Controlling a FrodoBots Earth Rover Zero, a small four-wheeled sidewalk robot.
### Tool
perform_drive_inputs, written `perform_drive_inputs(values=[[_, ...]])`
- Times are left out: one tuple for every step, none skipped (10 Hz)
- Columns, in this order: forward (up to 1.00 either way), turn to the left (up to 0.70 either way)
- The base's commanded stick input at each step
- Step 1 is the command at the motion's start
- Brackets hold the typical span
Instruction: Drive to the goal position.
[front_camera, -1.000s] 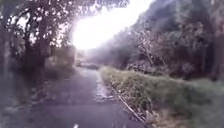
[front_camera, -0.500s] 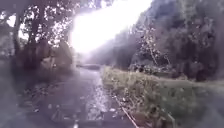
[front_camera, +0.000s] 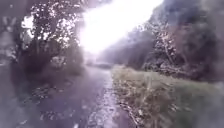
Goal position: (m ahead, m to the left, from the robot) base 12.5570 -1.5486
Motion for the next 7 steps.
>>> perform_drive_inputs(values=[[1.00, 0.00], [1.00, 0.00], [1.00, 0.00], [1.00, 0.00], [1.00, 0.00], [1.00, 0.00], [1.00, 0.00]])
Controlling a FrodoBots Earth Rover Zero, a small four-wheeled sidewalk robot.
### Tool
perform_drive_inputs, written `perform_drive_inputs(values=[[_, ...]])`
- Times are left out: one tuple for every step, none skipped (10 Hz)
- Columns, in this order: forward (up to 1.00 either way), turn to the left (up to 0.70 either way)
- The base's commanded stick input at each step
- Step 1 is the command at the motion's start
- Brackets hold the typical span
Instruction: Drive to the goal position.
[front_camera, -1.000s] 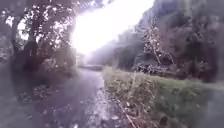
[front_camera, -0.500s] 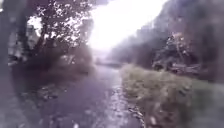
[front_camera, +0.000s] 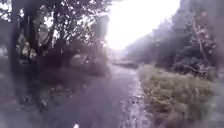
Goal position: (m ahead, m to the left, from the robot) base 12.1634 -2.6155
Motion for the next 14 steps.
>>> perform_drive_inputs(values=[[1.00, -0.05], [1.00, -0.16], [1.00, -0.37], [1.00, -0.33], [1.00, -0.24], [1.00, -0.15], [1.00, -0.06], [1.00, 0.00], [1.00, 0.00], [1.00, 0.00], [1.00, 0.00], [1.00, -0.01], [1.00, -0.08], [1.00, -0.21]])
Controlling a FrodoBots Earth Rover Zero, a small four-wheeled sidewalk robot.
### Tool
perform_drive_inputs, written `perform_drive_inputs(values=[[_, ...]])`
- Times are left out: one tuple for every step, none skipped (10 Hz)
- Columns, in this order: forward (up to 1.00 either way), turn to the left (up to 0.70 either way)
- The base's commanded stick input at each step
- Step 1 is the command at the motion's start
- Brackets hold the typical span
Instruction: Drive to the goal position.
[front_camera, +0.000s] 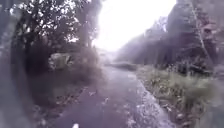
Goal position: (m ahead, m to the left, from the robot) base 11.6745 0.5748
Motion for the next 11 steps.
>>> perform_drive_inputs(values=[[1.00, -0.32], [1.00, -0.40], [1.00, -0.20], [1.00, -0.04], [1.00, 0.00], [1.00, 0.00], [1.00, 0.00], [1.00, 0.00], [1.00, 0.00], [1.00, 0.00], [1.00, 0.00]])
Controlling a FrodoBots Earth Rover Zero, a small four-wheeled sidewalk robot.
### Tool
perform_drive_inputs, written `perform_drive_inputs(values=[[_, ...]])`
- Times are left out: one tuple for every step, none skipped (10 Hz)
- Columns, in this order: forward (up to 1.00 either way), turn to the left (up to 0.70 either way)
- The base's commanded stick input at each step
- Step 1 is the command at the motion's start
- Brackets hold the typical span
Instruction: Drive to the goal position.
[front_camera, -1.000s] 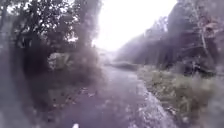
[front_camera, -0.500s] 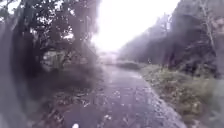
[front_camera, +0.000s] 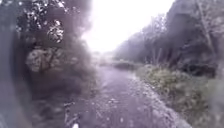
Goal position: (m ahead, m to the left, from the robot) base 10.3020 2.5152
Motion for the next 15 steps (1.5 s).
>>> perform_drive_inputs(values=[[1.00, 0.00], [1.00, 0.00], [1.00, 0.00], [1.00, 0.00], [1.00, 0.00], [1.00, 0.00], [1.00, 0.00], [1.00, -0.03], [1.00, -0.20], [1.00, -0.19], [1.00, -0.03], [1.00, -0.01], [1.00, -0.09], [1.00, -0.25], [1.00, -0.35]])
